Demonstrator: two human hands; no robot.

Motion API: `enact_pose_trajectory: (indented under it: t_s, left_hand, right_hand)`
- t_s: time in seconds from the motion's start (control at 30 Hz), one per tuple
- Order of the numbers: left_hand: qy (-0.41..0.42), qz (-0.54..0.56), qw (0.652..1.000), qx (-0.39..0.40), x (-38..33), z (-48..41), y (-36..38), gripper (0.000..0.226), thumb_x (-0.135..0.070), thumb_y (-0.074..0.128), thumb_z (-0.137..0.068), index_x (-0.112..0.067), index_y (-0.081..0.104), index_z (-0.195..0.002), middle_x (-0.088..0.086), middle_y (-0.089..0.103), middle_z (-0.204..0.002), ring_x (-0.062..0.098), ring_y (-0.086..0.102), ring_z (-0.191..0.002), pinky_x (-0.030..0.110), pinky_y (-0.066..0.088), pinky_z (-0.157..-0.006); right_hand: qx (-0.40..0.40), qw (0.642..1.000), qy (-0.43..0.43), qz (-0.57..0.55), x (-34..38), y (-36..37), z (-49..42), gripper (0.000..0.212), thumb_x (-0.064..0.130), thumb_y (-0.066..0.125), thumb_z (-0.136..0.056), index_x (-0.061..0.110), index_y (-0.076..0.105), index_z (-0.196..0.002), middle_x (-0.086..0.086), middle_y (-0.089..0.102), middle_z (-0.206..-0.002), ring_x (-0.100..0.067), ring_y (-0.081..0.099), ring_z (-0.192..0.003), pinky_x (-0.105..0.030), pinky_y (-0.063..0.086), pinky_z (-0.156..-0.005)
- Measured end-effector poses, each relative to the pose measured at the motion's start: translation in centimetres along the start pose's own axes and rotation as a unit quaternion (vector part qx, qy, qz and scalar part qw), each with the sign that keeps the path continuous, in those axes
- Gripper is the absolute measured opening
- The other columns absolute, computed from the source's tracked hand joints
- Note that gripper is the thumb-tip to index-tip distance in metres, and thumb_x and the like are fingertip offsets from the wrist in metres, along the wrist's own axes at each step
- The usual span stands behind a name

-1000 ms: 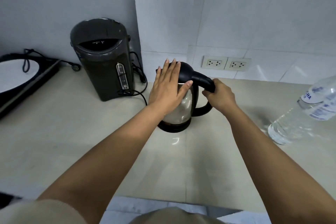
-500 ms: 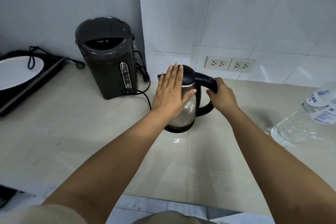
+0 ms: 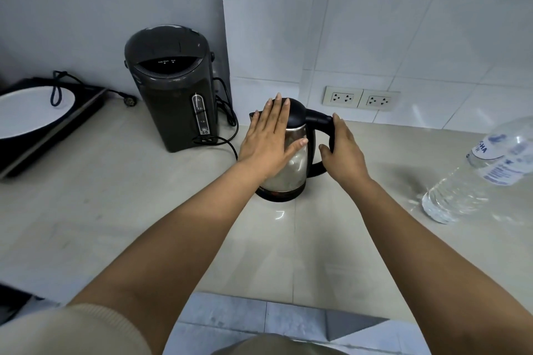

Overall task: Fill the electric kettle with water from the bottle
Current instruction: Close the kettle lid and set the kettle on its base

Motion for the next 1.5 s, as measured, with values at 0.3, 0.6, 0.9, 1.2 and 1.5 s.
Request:
enact_pose_trajectory:
  t_s: [0.3, 0.6, 0.9, 1.2, 1.5]
  left_hand:
    - [-0.007, -0.013, 1.000, 0.025, -0.2, 1.0, 0.4, 0.087, -0.067, 0.023, -0.095, -0.014, -0.015, -0.153, 0.003, -0.023, -0.160, 0.014, -0.021, -0.147, 0.036, -0.008, -0.121]
    - [0.000, -0.017, 0.998, 0.062, -0.2, 0.9, 0.2, 0.088, -0.066, 0.024, -0.095, -0.014, -0.017, -0.152, 0.004, -0.024, -0.159, 0.016, -0.021, -0.146, 0.036, -0.009, -0.120]
    - [0.006, -0.018, 0.997, 0.068, -0.1, 1.1, 0.1, 0.086, -0.063, 0.024, -0.096, -0.014, -0.016, -0.153, 0.004, -0.024, -0.159, 0.016, -0.020, -0.147, 0.036, -0.008, -0.121]
    - [0.018, -0.020, 0.997, 0.070, 0.5, 2.2, 0.2, 0.084, -0.064, 0.020, -0.096, -0.014, -0.014, -0.153, 0.003, -0.023, -0.159, 0.014, -0.019, -0.147, 0.036, -0.007, -0.121]
    - [0.017, -0.031, 0.994, 0.105, 1.2, 5.7, 0.0, 0.078, -0.060, 0.016, -0.098, -0.013, -0.014, -0.153, 0.003, -0.024, -0.159, 0.013, -0.022, -0.146, 0.034, -0.012, -0.119]
  right_hand:
    - [0.004, 0.999, -0.001, 0.047, 0.9, -0.5, 0.8, 0.070, 0.020, 0.048, -0.094, 0.022, 0.009, -0.152, -0.006, 0.013, -0.160, -0.030, 0.036, -0.137, -0.042, 0.038, -0.101]
    - [0.011, 0.995, 0.016, 0.101, 1.4, -0.3, 0.9, 0.076, 0.008, 0.046, -0.087, 0.026, 0.012, -0.152, -0.007, 0.010, -0.160, -0.035, 0.044, -0.129, -0.041, 0.044, -0.094]
    - [0.001, 0.983, -0.005, 0.181, 1.9, -0.5, 1.4, 0.081, 0.001, 0.044, -0.083, 0.025, 0.009, -0.152, -0.008, 0.008, -0.160, -0.028, 0.019, -0.144, -0.045, 0.032, -0.110]
    - [-0.018, 0.973, -0.034, 0.229, 2.9, 0.0, 3.3, 0.067, 0.011, 0.040, -0.092, 0.021, 0.013, -0.152, -0.008, 0.006, -0.161, -0.027, 0.002, -0.148, -0.039, 0.005, -0.120]
    - [0.012, 0.978, -0.025, 0.205, 2.5, 1.0, 6.7, 0.060, 0.037, 0.033, -0.100, 0.014, 0.013, -0.152, -0.007, 0.006, -0.161, -0.024, 0.001, -0.148, -0.038, 0.002, -0.120]
Point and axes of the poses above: each hand's wrist, its own z-axis away from the middle knuckle, its own y-axis out of the palm, x = y × z, the point moved 10 cm from there along -z, towards the middle knuckle
